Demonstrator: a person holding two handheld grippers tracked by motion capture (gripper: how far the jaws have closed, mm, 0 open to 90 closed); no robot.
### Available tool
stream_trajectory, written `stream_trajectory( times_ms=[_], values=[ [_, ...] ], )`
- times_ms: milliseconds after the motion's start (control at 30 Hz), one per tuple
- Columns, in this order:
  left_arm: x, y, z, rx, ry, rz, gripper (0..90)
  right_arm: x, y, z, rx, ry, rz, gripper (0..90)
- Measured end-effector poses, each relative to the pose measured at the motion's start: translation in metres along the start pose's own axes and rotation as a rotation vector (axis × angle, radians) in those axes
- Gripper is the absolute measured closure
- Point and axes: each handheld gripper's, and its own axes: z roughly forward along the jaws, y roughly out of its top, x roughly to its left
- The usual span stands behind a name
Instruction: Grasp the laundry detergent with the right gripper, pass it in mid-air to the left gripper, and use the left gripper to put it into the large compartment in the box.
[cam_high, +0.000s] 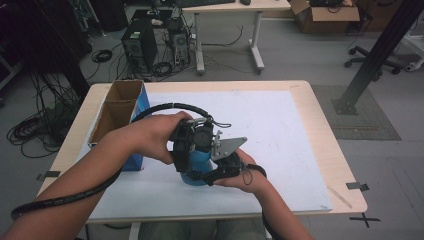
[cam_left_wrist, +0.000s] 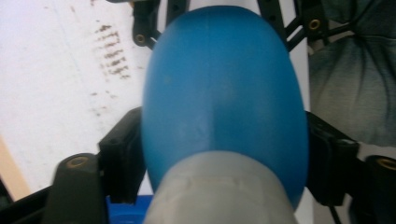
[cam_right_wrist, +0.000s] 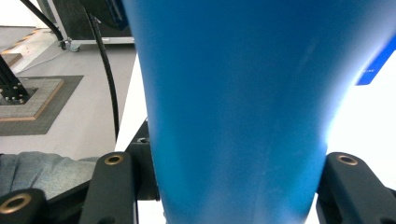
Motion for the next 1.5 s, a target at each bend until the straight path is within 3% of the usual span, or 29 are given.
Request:
stream_trajectory(
  times_ms=[733, 967, 1000, 1133, 1267, 1333, 1367, 1400, 1500],
  values=[
    [0.0, 0.005, 0.0, 0.012, -0.003, -0.007, 35.8, 0.002, 0.0, -0.003, 0.0, -0.007, -0.002, 44.2],
    [-0.001, 0.007, -0.003, 0.021, -0.013, -0.021, 37.3, 0.003, 0.003, -0.004, 0.007, -0.023, -0.023, 44.1],
    [0.0, 0.007, -0.003, 0.021, -0.008, -0.003, 37.4, 0.003, 0.003, -0.004, 0.008, -0.025, -0.026, 44.0],
    [0.0, 0.009, -0.003, 0.027, 0.003, -0.006, 37.8, 0.003, 0.003, -0.005, 0.01, -0.037, -0.033, 43.7],
    [0.0, 0.011, -0.007, 0.048, -0.012, -0.027, 38.0, 0.004, 0.004, -0.006, -0.007, -0.034, -0.03, 43.1],
    [0.001, 0.012, -0.008, 0.049, -0.005, -0.015, 38.1, 0.003, 0.004, -0.006, -0.013, -0.036, -0.028, 42.8],
    [0.0, 0.012, -0.009, 0.055, -0.011, -0.031, 38.2, 0.003, 0.004, -0.006, -0.025, -0.034, -0.022, 42.8],
    [0.002, 0.013, -0.01, 0.057, -0.006, -0.014, 38.2, 0.004, 0.004, -0.006, -0.029, -0.036, -0.021, 42.7],
    [0.002, 0.014, -0.011, 0.055, -0.003, -0.02, 38.3, 0.003, 0.003, -0.006, -0.046, -0.033, -0.011, 40.0]
  ],
)
